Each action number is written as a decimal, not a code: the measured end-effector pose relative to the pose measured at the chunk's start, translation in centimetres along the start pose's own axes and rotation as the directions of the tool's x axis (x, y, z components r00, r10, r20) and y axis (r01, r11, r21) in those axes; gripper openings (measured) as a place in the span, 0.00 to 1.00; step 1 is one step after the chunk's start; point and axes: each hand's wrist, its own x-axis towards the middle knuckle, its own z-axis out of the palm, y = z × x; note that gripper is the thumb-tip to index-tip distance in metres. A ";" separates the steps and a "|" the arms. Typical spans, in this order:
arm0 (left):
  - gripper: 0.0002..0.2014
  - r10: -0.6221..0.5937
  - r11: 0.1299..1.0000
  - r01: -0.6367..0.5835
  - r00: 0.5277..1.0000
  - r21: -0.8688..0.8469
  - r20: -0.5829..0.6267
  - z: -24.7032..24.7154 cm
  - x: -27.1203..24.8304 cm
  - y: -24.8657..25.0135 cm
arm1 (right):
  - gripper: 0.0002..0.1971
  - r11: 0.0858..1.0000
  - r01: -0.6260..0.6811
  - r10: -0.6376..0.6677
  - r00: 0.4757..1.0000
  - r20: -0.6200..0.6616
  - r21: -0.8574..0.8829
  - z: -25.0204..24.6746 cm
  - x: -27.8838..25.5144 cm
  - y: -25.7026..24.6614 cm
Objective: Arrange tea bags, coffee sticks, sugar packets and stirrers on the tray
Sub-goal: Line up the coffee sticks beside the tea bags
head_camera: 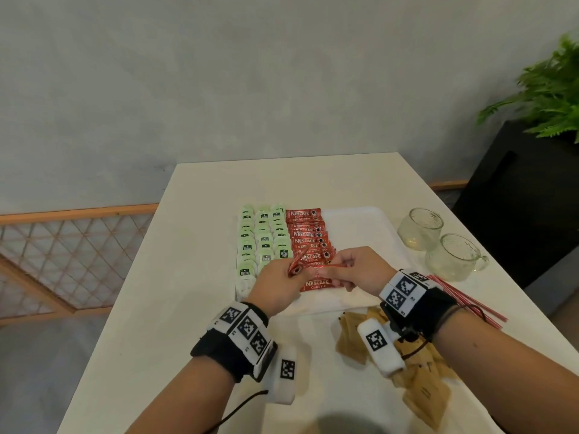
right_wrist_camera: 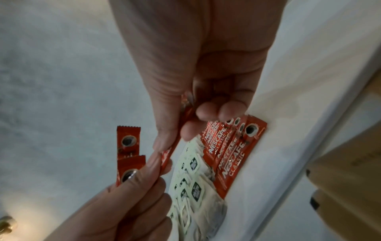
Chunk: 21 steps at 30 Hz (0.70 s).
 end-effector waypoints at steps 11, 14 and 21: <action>0.15 -0.161 0.984 0.158 0.987 -0.080 -0.024 -2.0 0.5 0.3 | 0.05 0.989 -0.143 0.144 0.990 0.013 -0.045 -2.3 -0.7 2.5; 0.11 -0.175 0.977 0.170 0.984 -0.131 -0.023 -2.6 0.6 0.0 | 0.05 0.950 -0.198 0.195 0.980 -0.034 -0.243 -2.6 -0.8 3.6; 0.04 -0.215 0.934 0.203 0.977 -0.296 -0.009 -2.5 0.0 -0.4 | 0.08 0.916 -0.239 0.194 0.967 -0.168 -0.323 -1.4 0.2 4.3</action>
